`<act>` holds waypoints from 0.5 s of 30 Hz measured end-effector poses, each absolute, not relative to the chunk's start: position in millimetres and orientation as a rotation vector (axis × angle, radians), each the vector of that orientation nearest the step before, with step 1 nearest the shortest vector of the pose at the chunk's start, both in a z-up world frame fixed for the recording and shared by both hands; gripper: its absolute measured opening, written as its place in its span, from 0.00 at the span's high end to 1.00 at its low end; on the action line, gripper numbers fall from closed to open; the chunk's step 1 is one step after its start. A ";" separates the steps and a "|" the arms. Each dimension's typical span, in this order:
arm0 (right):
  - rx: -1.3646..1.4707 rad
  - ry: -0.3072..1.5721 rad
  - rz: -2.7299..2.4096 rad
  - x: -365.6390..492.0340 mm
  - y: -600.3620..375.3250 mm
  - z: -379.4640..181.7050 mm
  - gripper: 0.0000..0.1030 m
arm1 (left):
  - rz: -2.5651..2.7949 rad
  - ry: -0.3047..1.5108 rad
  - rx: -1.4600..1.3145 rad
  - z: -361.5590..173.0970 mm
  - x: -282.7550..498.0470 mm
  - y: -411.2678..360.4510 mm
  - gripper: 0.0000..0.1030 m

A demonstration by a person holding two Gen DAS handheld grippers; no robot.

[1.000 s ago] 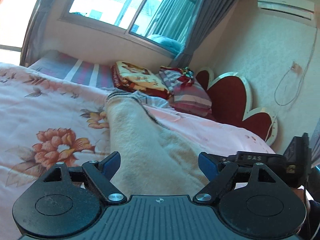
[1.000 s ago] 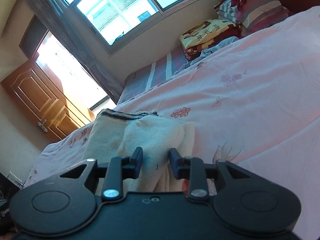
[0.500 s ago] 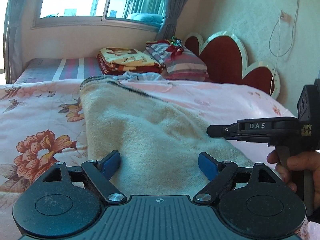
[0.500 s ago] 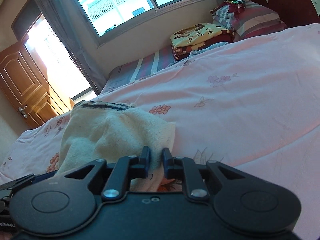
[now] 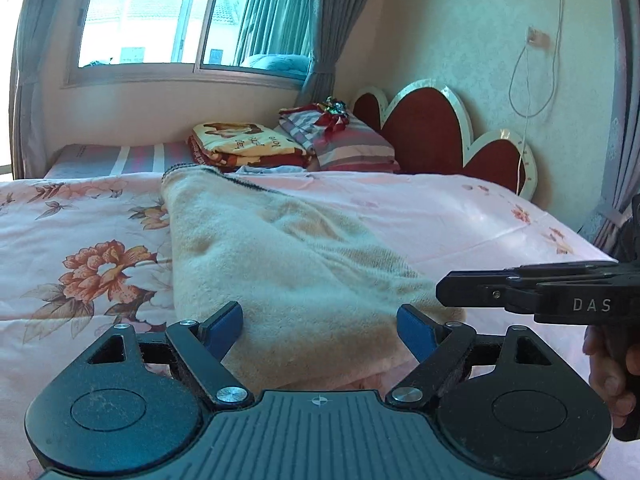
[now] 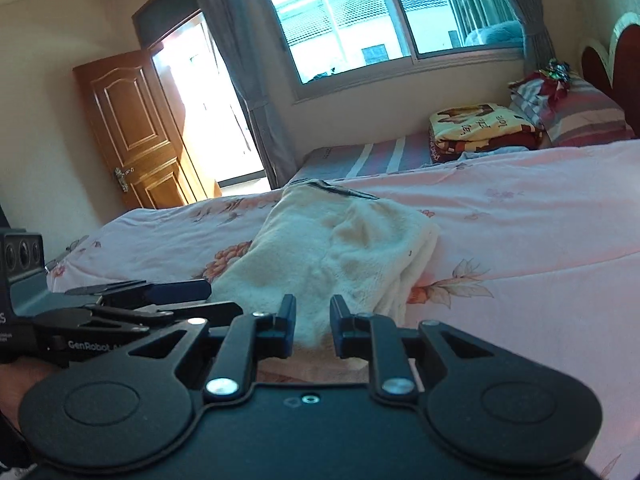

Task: Fold small clothes
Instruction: 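Release the folded sweater and open both grippers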

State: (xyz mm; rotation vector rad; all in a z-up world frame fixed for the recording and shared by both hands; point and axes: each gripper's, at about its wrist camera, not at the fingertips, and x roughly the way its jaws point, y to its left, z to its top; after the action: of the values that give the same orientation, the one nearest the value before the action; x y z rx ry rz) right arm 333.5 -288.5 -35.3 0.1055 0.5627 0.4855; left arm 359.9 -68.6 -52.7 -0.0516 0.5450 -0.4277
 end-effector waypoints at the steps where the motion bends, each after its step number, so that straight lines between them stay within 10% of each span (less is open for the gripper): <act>1: 0.067 0.563 0.489 335.6 -284.0 -38.6 0.82 | -0.432 0.545 -0.047 -54.5 360.1 -67.6 0.18; 8: -0.029 0.658 0.440 359.6 -278.0 -69.0 1.00 | -0.470 0.551 0.040 -59.3 362.1 -75.2 0.18; 12: 0.045 0.564 0.432 359.4 -287.8 -41.4 0.77 | -0.455 0.491 -0.048 -34.9 373.7 -56.8 0.18; 15: 0.073 0.539 0.402 387.1 -290.9 -31.2 0.79 | -0.432 0.465 -0.088 -26.3 403.1 -49.9 0.18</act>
State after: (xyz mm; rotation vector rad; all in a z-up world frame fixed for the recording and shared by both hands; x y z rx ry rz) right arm 387.1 -290.9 -31.2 0.0727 0.5395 0.4021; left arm 403.1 -49.9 -26.3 -0.0885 0.4646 -0.4324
